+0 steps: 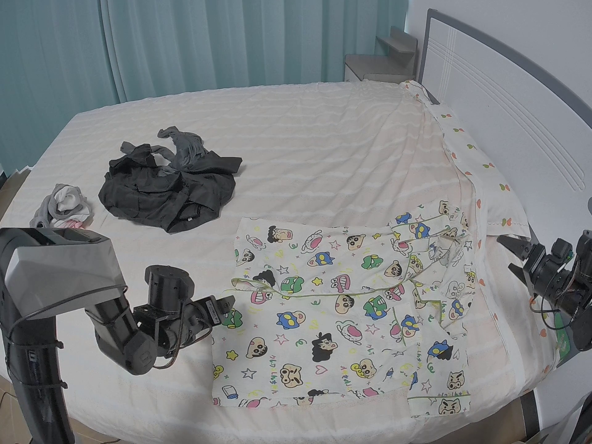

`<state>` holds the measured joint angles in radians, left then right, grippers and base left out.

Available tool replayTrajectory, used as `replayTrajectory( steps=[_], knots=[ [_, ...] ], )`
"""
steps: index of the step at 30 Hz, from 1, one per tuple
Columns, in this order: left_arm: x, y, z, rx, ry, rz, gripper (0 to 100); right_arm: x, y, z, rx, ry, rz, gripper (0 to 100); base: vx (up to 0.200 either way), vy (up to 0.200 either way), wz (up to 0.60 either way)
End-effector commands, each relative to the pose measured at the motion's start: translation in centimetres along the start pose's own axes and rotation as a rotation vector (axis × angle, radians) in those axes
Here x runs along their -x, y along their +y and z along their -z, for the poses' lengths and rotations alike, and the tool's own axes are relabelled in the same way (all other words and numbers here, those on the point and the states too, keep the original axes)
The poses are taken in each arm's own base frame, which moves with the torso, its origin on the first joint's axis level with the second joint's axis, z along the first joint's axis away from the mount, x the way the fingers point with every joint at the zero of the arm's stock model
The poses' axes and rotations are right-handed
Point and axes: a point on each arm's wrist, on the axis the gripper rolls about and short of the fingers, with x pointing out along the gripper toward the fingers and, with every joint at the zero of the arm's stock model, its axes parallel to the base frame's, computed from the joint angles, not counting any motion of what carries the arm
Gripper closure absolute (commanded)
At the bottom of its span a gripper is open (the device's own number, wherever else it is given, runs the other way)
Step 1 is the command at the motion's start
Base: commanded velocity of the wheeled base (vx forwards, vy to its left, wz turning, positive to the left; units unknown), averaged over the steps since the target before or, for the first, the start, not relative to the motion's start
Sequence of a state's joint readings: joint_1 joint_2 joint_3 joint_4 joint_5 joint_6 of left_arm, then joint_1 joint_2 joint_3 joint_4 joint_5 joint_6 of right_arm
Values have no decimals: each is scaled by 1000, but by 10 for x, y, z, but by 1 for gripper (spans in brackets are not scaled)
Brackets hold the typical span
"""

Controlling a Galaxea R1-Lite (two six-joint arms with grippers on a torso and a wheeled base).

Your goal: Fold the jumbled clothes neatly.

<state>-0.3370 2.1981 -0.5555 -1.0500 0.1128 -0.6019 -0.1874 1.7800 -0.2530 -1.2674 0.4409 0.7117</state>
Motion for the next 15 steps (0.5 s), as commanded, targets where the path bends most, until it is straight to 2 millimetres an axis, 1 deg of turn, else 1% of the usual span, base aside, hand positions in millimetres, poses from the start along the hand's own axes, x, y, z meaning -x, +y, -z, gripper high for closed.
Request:
replayTrajectory(
  steps=[1,4,6,8,9,10,12,13,14,15],
  knots=[
    [58,6,-1,145,64,91,0,-24,-41,18,-41,110,109,0,0,0,0],
    [84,14,6,229,149,149,0,-34,-55,22,-51,140,123,0,0,0,0],
    [95,19,12,258,205,176,0,-42,-61,22,-43,151,95,0,0,0,0],
    [95,19,12,258,205,176,0,-42,-61,22,-43,151,95,0,0,0,0],
    [106,29,23,277,288,181,0,-61,-72,20,7,144,72,0,0,0,0],
    [106,32,25,284,298,176,0,-67,-75,19,33,141,66,0,0,0,0],
    [107,34,25,289,296,172,0,-75,-78,18,62,142,58,0,0,0,0],
    [107,34,25,289,296,172,0,-75,-78,18,62,142,58,0,0,0,0],
    [108,36,24,294,286,173,0,-84,-83,18,85,141,52,0,0,0,0],
    [108,36,24,294,286,173,0,-84,-83,18,85,141,52,0,0,0,0]
  ],
)
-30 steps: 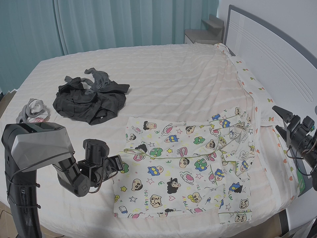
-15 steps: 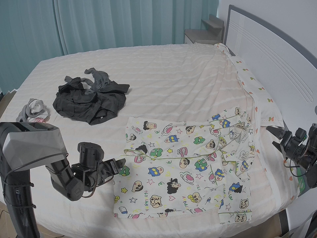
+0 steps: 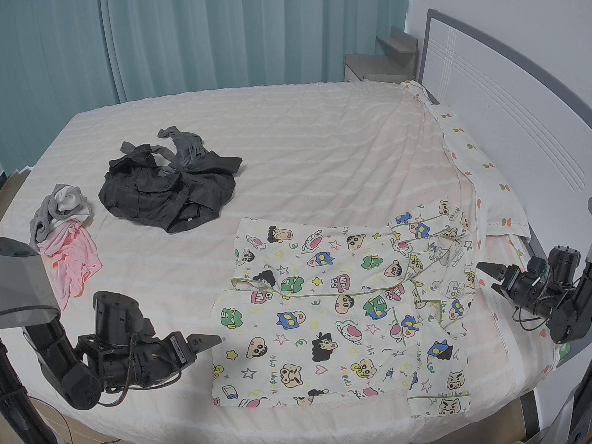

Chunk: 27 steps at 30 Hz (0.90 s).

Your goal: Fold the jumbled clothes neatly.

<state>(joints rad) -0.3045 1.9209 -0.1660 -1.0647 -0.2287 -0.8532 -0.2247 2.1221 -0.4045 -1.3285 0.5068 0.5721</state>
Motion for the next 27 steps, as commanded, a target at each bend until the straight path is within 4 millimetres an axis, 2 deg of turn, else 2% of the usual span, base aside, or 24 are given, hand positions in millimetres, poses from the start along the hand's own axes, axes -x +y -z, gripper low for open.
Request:
replayTrajectory(
  steps=[1,4,8,16,25,26,27],
  knots=[
    [12,6,3,22,-3,8,0,-37,-27,6,44,29,5,0,0,0,0],
    [10,10,6,27,17,-11,0,-46,-33,6,71,29,3,0,0,0,0],
    [6,13,7,31,20,-17,0,-49,-39,11,82,43,9,0,0,0,0],
    [8,14,9,48,17,-12,0,-49,-36,10,106,43,-74,0,0,0,0],
    [3,16,9,56,17,-11,0,-63,-38,26,105,88,-86,0,0,0,0],
    [3,16,9,56,16,-10,0,-66,-38,26,110,84,-89,100,0,0,0],
    [3,16,10,56,16,-10,0,-68,-38,25,110,79,-89,100,0,0,0]
  ],
)
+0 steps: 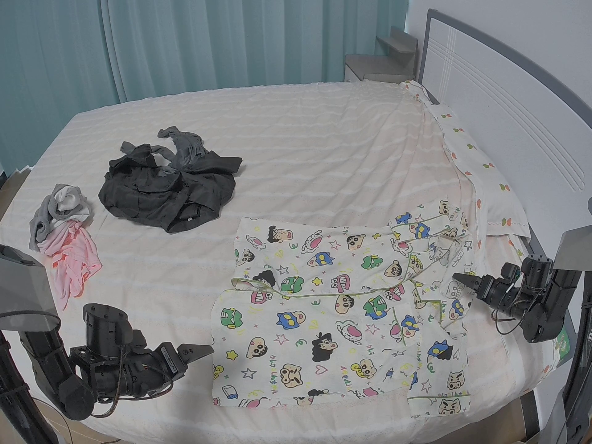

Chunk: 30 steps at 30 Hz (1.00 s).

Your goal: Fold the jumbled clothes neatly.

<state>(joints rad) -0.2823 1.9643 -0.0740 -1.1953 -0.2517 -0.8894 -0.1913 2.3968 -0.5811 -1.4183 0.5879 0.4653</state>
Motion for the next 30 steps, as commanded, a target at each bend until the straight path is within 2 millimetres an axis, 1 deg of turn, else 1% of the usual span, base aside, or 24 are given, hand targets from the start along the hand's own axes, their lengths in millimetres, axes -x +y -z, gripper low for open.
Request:
replayTrajectory(
  steps=[1,5,7,10,12,16,20,24,30],
  knots=[
    [-2,3,2,5,10,-13,0,-8,-4,5,-1,8,-1,100,0,0,0],
    [-2,4,2,4,8,-13,0,-4,-3,2,0,-4,3,100,0,0,0],
    [-2,4,3,3,4,-8,0,2,-3,0,4,-23,8,100,0,0,0],
    [-1,4,3,2,3,-7,0,9,-8,-3,0,-47,24,100,0,0,0],
    [-1,4,3,2,3,-7,0,10,-10,-4,-1,-51,28,100,0,0,0],
    [-1,4,3,3,3,-9,0,16,-19,-10,-9,-75,56,100,0,0,0],
    [-2,5,3,2,4,-14,0,17,-23,-9,-13,-74,71,100,0,0,0],
    [-3,6,4,3,6,-22,0,21,-28,-13,-17,-91,86,100,0,0,0],
    [-3,6,4,1,5,-23,0,23,-33,-12,-44,-63,113,100,0,0,0]
  ],
)
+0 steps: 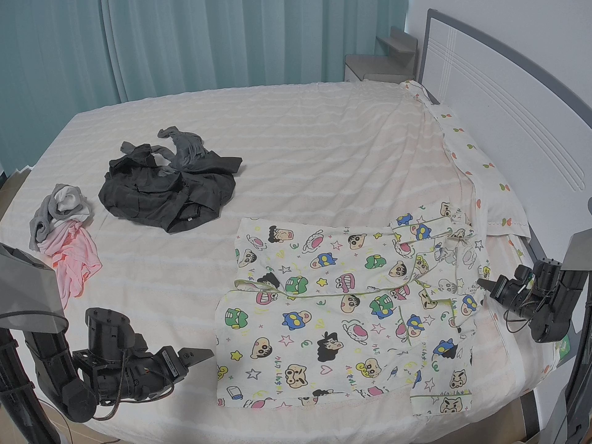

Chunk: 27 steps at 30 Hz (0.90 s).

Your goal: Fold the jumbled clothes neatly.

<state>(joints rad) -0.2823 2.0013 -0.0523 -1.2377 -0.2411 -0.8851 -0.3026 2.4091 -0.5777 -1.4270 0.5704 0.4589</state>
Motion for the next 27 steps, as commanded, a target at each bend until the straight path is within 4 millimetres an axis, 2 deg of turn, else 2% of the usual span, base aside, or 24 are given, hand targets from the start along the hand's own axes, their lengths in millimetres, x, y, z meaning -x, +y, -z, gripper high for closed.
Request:
replayTrajectory(
  steps=[1,11,27],
  knots=[
    [-1,1,0,2,4,-5,0,1,-4,0,-13,21,21,100,0,0,0],
    [-3,2,2,0,13,-15,0,-2,-17,2,9,71,124,100,0,0,0],
    [-3,2,2,-1,13,-14,0,-1,-21,6,100,79,289,100,0,0,0]
  ],
)
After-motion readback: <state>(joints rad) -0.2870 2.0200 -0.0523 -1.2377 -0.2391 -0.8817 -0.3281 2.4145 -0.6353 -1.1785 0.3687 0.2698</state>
